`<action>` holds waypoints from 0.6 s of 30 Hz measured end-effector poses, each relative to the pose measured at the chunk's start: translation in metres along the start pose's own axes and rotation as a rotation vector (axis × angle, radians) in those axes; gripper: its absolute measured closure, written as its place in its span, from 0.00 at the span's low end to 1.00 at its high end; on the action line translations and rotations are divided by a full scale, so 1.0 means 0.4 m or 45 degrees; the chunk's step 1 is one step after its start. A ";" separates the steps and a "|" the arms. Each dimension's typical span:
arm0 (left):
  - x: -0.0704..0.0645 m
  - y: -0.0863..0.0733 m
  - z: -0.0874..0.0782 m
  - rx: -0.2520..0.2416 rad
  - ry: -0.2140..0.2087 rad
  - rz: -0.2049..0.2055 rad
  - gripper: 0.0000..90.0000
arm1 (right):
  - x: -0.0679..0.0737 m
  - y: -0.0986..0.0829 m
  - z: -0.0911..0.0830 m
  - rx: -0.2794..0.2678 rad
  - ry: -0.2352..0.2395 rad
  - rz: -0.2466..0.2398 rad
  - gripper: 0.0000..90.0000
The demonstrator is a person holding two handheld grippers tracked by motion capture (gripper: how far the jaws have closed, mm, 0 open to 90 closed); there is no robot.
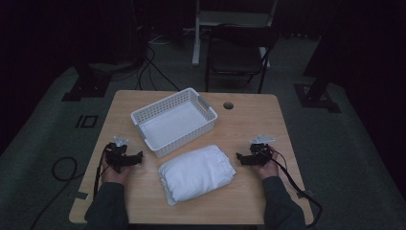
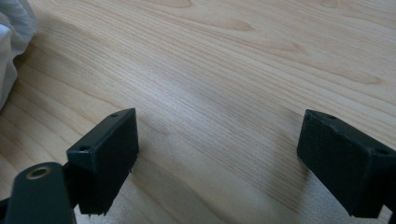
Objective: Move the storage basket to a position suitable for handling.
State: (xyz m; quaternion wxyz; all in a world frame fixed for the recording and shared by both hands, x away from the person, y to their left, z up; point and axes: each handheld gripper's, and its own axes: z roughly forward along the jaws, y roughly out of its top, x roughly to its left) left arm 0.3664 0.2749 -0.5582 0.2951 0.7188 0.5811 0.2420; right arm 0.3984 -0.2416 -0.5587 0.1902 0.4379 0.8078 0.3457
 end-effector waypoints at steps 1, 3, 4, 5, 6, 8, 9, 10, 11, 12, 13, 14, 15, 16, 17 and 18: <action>0.000 0.000 0.000 0.000 0.000 0.000 0.09 | 0.001 0.000 0.000 0.000 0.000 0.000 0.14; 0.000 -0.001 -0.001 0.000 0.000 0.001 0.09 | 0.001 0.000 0.000 0.000 0.000 0.000 0.14; 0.001 -0.003 -0.005 -0.016 0.004 -0.003 0.12 | 0.001 0.000 0.000 0.000 0.000 0.001 0.14; 0.001 -0.003 -0.005 -0.016 0.004 -0.003 0.18 | 0.001 0.000 0.000 0.000 0.000 0.001 0.14; 0.002 -0.005 -0.007 -0.025 0.008 -0.005 0.20 | 0.001 0.000 0.000 0.000 0.000 0.001 0.14; 0.003 -0.006 -0.009 -0.024 0.006 -0.004 0.20 | 0.001 0.000 -0.001 0.000 0.000 0.001 0.14; 0.003 -0.006 -0.011 -0.026 0.003 -0.002 0.22 | 0.001 0.000 -0.001 0.000 0.000 0.002 0.14; 0.003 -0.008 -0.013 -0.026 0.002 -0.002 0.24 | 0.001 0.000 -0.001 0.000 -0.001 0.002 0.14; 0.003 -0.008 -0.013 -0.026 0.002 -0.002 0.25 | 0.002 -0.001 -0.001 0.000 -0.001 0.002 0.14; 0.003 -0.008 -0.015 -0.023 0.000 0.001 0.25 | 0.002 -0.001 -0.001 0.000 -0.001 0.002 0.14; 0.003 -0.009 -0.017 -0.022 -0.004 0.002 0.28 | 0.002 0.000 -0.001 0.000 -0.001 0.003 0.14; 0.002 -0.011 -0.021 -0.023 -0.004 0.001 0.30 | 0.002 0.000 0.000 0.000 -0.003 0.004 0.14; 0.002 -0.011 -0.021 -0.023 -0.004 0.001 0.31 | 0.003 0.001 0.000 0.000 -0.006 0.009 0.14; 0.003 -0.011 -0.021 -0.023 -0.004 0.003 0.32 | 0.003 0.001 0.001 0.000 -0.009 0.012 0.14; 0.005 -0.010 -0.023 -0.020 0.001 -0.002 0.34 | 0.004 0.002 0.002 0.000 -0.011 0.012 0.14; 0.007 -0.010 -0.024 -0.023 0.005 -0.012 0.37 | 0.004 0.002 0.002 0.000 -0.011 0.012 0.14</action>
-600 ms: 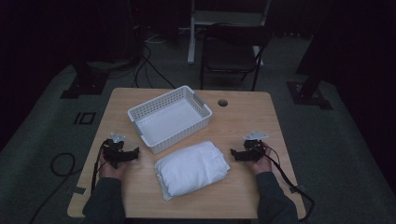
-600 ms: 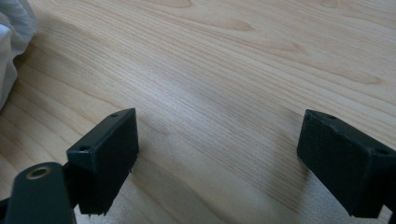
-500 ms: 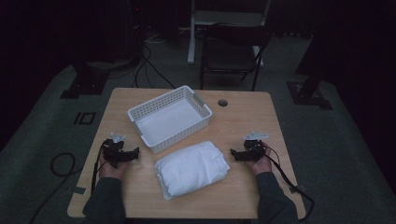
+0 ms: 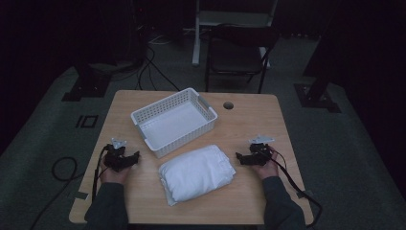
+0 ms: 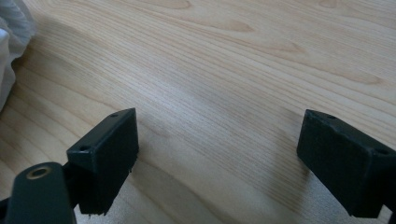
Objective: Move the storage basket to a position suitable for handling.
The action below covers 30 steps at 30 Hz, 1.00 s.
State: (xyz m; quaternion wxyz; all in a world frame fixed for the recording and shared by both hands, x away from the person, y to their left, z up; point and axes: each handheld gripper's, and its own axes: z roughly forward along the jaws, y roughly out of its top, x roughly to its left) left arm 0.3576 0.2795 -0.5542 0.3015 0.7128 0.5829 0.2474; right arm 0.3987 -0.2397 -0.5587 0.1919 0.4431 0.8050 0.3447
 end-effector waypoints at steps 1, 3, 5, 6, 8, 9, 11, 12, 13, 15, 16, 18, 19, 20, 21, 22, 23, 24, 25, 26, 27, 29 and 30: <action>0.000 0.000 0.000 0.000 0.000 0.000 0.40 | 0.000 0.000 0.000 0.000 0.001 -0.001 0.14; 0.004 0.000 -0.002 -0.003 -0.008 -0.016 0.41 | 0.000 0.000 0.000 0.000 0.001 -0.001 0.14; 0.005 -0.001 -0.005 0.004 -0.019 -0.023 0.41 | 0.000 0.000 0.000 -0.004 0.001 0.000 0.16; 0.004 0.000 -0.008 0.008 -0.022 -0.025 0.41 | 0.000 0.000 0.000 -0.004 0.001 0.000 0.16; 0.002 0.000 -0.014 0.002 -0.023 -0.030 0.41 | 0.001 0.001 -0.001 -0.015 0.004 -0.003 0.23; 0.002 0.001 -0.019 -0.007 -0.027 -0.033 0.41 | 0.004 0.003 -0.003 -0.025 0.007 -0.008 0.34; 0.000 0.002 -0.037 -0.044 -0.041 -0.049 0.41 | 0.007 0.008 -0.006 -0.027 0.033 0.000 0.41; -0.001 0.003 -0.043 -0.052 -0.044 -0.049 0.41 | 0.009 0.012 -0.007 -0.031 0.042 0.010 0.43; -0.001 0.003 -0.043 -0.052 -0.044 -0.049 0.40 | 0.009 0.012 -0.007 -0.031 0.042 0.010 0.43; -0.003 0.004 -0.052 -0.071 -0.049 -0.054 0.40 | 0.014 0.023 -0.011 -0.042 0.053 0.003 0.44; -0.005 0.005 -0.055 -0.077 -0.053 -0.055 0.40 | 0.021 0.036 -0.017 -0.058 0.058 0.001 0.45; -0.012 0.006 -0.062 -0.085 -0.055 -0.049 0.40 | 0.029 0.051 -0.024 -0.080 0.059 0.001 0.45; -0.014 0.006 -0.065 -0.089 -0.059 -0.045 0.40 | 0.032 0.058 -0.027 -0.089 0.063 -0.004 0.47; -0.014 0.006 -0.065 -0.089 -0.059 -0.045 0.40 | 0.035 0.066 -0.028 -0.097 0.069 -0.012 0.48; -0.017 0.006 -0.068 -0.096 -0.059 -0.043 0.40 | 0.037 0.072 -0.030 -0.099 0.069 -0.024 0.49; -0.020 0.007 -0.071 -0.101 -0.061 -0.041 0.40 | 0.040 0.079 -0.030 -0.103 0.066 -0.035 0.49; -0.023 0.008 -0.073 -0.107 -0.065 -0.033 0.40 | 0.041 0.085 -0.031 -0.111 0.065 -0.038 0.49; -0.029 0.009 -0.078 -0.116 -0.073 -0.022 0.40 | 0.042 0.091 -0.031 -0.118 0.072 -0.032 0.50; -0.029 0.009 -0.078 -0.116 -0.073 -0.022 0.40 | 0.042 0.097 -0.031 -0.126 0.081 -0.025 0.51; -0.036 0.010 -0.082 -0.125 -0.074 -0.008 0.40 | 0.042 0.103 -0.031 -0.132 0.087 -0.021 0.51; -0.040 0.011 -0.083 -0.128 -0.076 -0.002 0.40 | 0.043 0.108 -0.031 -0.137 0.091 -0.023 0.51; -0.044 0.011 -0.084 -0.130 -0.077 0.006 0.40 | 0.044 0.114 -0.031 -0.140 0.088 -0.026 0.51; -0.047 0.012 -0.085 -0.131 -0.075 0.012 0.40 | 0.047 0.125 -0.031 -0.152 0.091 -0.028 0.51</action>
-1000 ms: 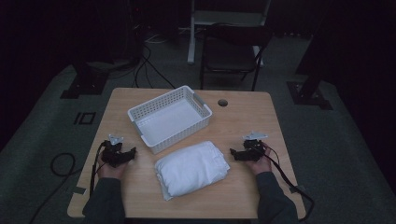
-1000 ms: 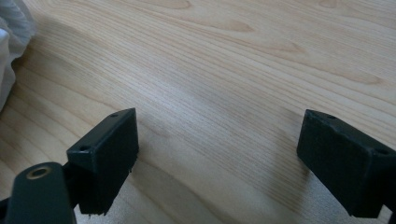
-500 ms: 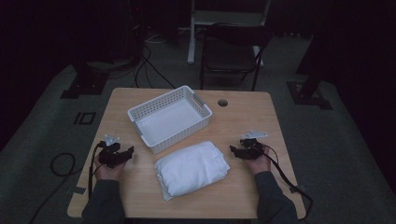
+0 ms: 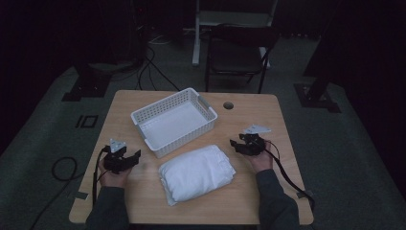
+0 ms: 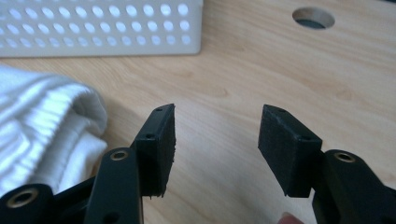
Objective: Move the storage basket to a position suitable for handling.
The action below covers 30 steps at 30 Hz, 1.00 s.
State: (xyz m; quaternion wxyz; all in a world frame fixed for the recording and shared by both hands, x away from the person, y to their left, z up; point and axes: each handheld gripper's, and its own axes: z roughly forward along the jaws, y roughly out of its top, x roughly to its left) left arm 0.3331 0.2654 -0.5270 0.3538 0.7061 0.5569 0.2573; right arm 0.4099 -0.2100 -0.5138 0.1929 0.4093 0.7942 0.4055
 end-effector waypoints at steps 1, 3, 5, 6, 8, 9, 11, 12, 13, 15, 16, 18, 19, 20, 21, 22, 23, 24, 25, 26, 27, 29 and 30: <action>-0.005 0.002 -0.002 -0.007 -0.010 0.008 0.40 | 0.001 0.006 0.000 -0.005 0.000 0.003 0.51; -0.008 0.003 -0.003 -0.008 -0.011 0.009 0.39 | 0.003 0.012 0.001 -0.011 0.003 0.001 0.51; -0.012 0.006 -0.005 -0.014 -0.022 0.019 0.39 | 0.006 0.031 0.003 -0.024 0.007 -0.011 0.51; -0.012 0.008 -0.007 -0.011 -0.017 0.035 0.38 | 0.007 0.038 0.004 -0.029 0.008 -0.011 0.51; -0.011 0.011 -0.011 -0.021 -0.005 0.044 0.38 | 0.008 0.045 0.005 -0.034 0.009 -0.011 0.51; -0.009 0.012 -0.014 -0.026 -0.013 0.039 0.38 | 0.008 0.052 0.006 -0.039 0.012 -0.012 0.51; -0.007 0.013 -0.016 -0.032 -0.028 0.031 0.38 | 0.008 0.071 0.010 -0.051 0.016 -0.012 0.51; -0.010 0.015 -0.017 -0.033 -0.032 0.035 0.37 | 0.008 0.078 0.011 -0.055 0.018 -0.012 0.51; -0.010 0.015 -0.017 -0.033 -0.032 0.035 0.37 | 0.008 0.078 0.011 -0.055 0.018 -0.012 0.51; -0.017 0.017 -0.019 -0.041 -0.048 0.040 0.37 | 0.007 0.098 0.015 -0.065 0.018 -0.007 0.51; -0.017 0.017 -0.019 -0.041 -0.048 0.040 0.37 | 0.007 0.098 0.015 -0.065 0.018 -0.007 0.51; -0.026 0.020 -0.022 -0.051 -0.051 0.057 0.37 | 0.006 0.116 0.023 -0.066 0.010 -0.019 0.51; -0.026 0.020 -0.022 -0.051 -0.051 0.057 0.37 | 0.006 0.120 0.025 -0.061 0.010 -0.020 0.51; -0.028 0.021 -0.024 -0.051 -0.053 0.061 0.37 | 0.006 0.125 0.028 -0.061 0.010 -0.020 0.51; -0.031 0.022 -0.025 -0.055 -0.056 0.063 0.37 | 0.006 0.125 0.028 -0.061 0.010 -0.020 0.51; -0.034 0.023 -0.025 -0.058 -0.060 0.066 0.37 | 0.005 0.129 0.031 -0.061 0.011 -0.024 0.51; -0.037 0.024 -0.026 -0.060 -0.063 0.068 0.37 | 0.006 0.137 0.036 -0.065 0.010 -0.027 0.51; -0.040 0.025 -0.026 -0.059 -0.066 0.071 0.37 | 0.006 0.141 0.040 -0.062 0.011 -0.022 0.51; -0.042 0.025 -0.026 -0.059 -0.071 0.074 0.37 | 0.006 0.141 0.040 -0.062 0.011 -0.022 0.51; -0.045 0.026 -0.027 -0.059 -0.076 0.078 0.37 | 0.003 0.148 0.049 -0.057 0.008 -0.023 0.51; -0.049 0.027 -0.028 -0.060 -0.082 0.079 0.37 | 0.003 0.148 0.049 -0.057 0.008 -0.023 0.51; -0.057 0.029 -0.029 -0.065 -0.098 0.086 0.37 | 0.000 0.156 0.058 -0.054 0.003 -0.020 0.51; -0.059 0.030 -0.029 -0.064 -0.102 0.086 0.37 | -0.004 0.163 0.064 -0.062 0.009 -0.007 0.52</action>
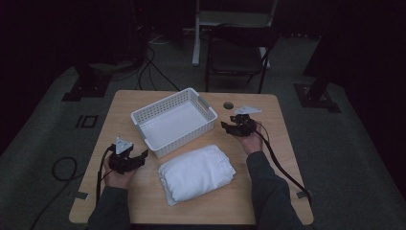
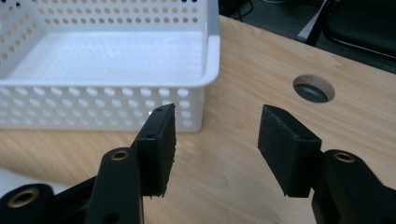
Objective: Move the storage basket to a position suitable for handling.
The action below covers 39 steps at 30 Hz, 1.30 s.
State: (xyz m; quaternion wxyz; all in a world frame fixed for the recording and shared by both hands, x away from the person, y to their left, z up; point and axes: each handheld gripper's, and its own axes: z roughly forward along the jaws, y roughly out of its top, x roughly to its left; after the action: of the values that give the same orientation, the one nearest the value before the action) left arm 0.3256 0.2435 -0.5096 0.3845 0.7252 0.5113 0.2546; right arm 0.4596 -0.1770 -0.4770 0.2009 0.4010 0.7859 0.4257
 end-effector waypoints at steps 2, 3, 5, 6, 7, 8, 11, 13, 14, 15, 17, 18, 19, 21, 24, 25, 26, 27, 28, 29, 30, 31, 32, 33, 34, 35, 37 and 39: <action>-0.006 0.002 0.000 -0.005 -0.007 0.004 0.37 | -0.005 0.009 0.009 -0.001 -0.002 0.015 0.53; -0.007 0.002 0.000 -0.004 -0.008 0.008 0.37 | -0.008 0.013 0.013 -0.002 0.000 0.023 0.54; -0.011 0.004 -0.001 -0.001 -0.014 0.016 0.36 | -0.011 0.022 0.022 -0.007 0.018 0.029 0.58; -0.014 0.005 -0.001 -0.007 -0.017 0.019 0.36 | -0.011 0.025 0.026 -0.005 0.018 0.033 0.58; -0.016 0.007 -0.001 -0.006 -0.017 0.025 0.36 | -0.011 0.029 0.030 -0.003 0.021 0.036 0.59; -0.019 0.008 -0.002 -0.007 -0.021 0.027 0.36 | -0.011 0.032 0.035 -0.003 0.027 0.038 0.60; -0.026 0.011 -0.003 -0.011 -0.031 0.038 0.36 | -0.012 0.041 0.051 -0.003 0.037 0.054 0.60; -0.030 0.013 -0.003 -0.014 -0.035 0.041 0.36 | -0.013 0.047 0.063 -0.001 0.033 0.067 0.60; -0.033 0.014 -0.002 -0.016 -0.041 0.042 0.36 | -0.014 0.050 0.069 0.002 0.033 0.075 0.59; -0.035 0.015 -0.003 -0.014 -0.047 0.045 0.36 | -0.014 0.052 0.076 0.007 0.030 0.081 0.59; -0.040 0.017 -0.001 -0.015 -0.054 0.050 0.36 | -0.015 0.058 0.090 0.016 0.022 0.081 0.58; -0.044 0.019 0.001 -0.017 -0.057 0.050 0.36 | -0.015 0.062 0.096 0.021 0.020 0.089 0.58; -0.047 0.020 0.003 -0.013 -0.059 0.057 0.36 | -0.017 0.065 0.103 0.022 0.013 0.092 0.58; -0.051 0.022 0.006 -0.011 -0.061 0.062 0.36 | -0.019 0.071 0.118 0.029 0.009 0.110 0.58; -0.054 0.024 0.010 -0.010 -0.062 0.079 0.35 | -0.021 0.078 0.131 0.031 0.013 0.134 0.58; -0.056 0.025 0.012 -0.010 -0.062 0.077 0.35 | -0.023 0.078 0.135 0.026 0.017 0.154 0.58; -0.056 0.026 0.014 -0.007 -0.063 0.078 0.35 | -0.024 0.078 0.139 0.028 0.015 0.170 0.58; -0.057 0.027 0.015 -0.005 -0.063 0.082 0.35 | -0.025 0.078 0.144 0.034 0.007 0.176 0.59; -0.058 0.027 0.018 -0.004 -0.065 0.080 0.35 | -0.026 0.078 0.148 0.039 0.008 0.179 0.59; -0.059 0.027 0.019 0.004 -0.067 0.087 0.35 | -0.026 0.078 0.151 0.043 0.008 0.179 0.59; -0.061 0.027 0.022 0.010 -0.065 0.090 0.35 | -0.025 0.078 0.153 0.049 0.008 0.182 0.60; -0.062 0.027 0.024 0.012 -0.068 0.091 0.36 | -0.025 0.078 0.156 0.052 0.007 0.178 0.60; -0.063 0.027 0.026 0.014 -0.069 0.095 0.36 | -0.026 0.078 0.157 0.057 0.004 0.179 0.60; -0.063 0.027 0.027 0.018 -0.068 0.097 0.36 | -0.027 0.077 0.160 0.063 -0.002 0.181 0.61; -0.064 0.028 0.029 0.022 -0.066 0.097 0.36 | -0.027 0.077 0.161 0.067 -0.003 0.183 0.62; -0.065 0.027 0.031 0.024 -0.061 0.098 0.37 | -0.028 0.077 0.162 0.069 -0.003 0.182 0.62; -0.062 0.027 0.035 0.032 -0.065 0.095 0.38 | -0.028 0.076 0.164 0.070 0.004 0.186 0.65; -0.058 0.028 0.038 0.045 -0.077 0.090 0.41 | -0.027 0.076 0.165 0.070 0.010 0.186 0.67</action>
State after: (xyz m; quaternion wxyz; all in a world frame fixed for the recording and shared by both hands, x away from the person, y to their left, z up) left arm 0.3354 0.2153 -0.5088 0.3778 0.7568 0.4779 0.2371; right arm 0.5231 -0.1425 -0.4888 0.1550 0.4610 0.7667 0.4190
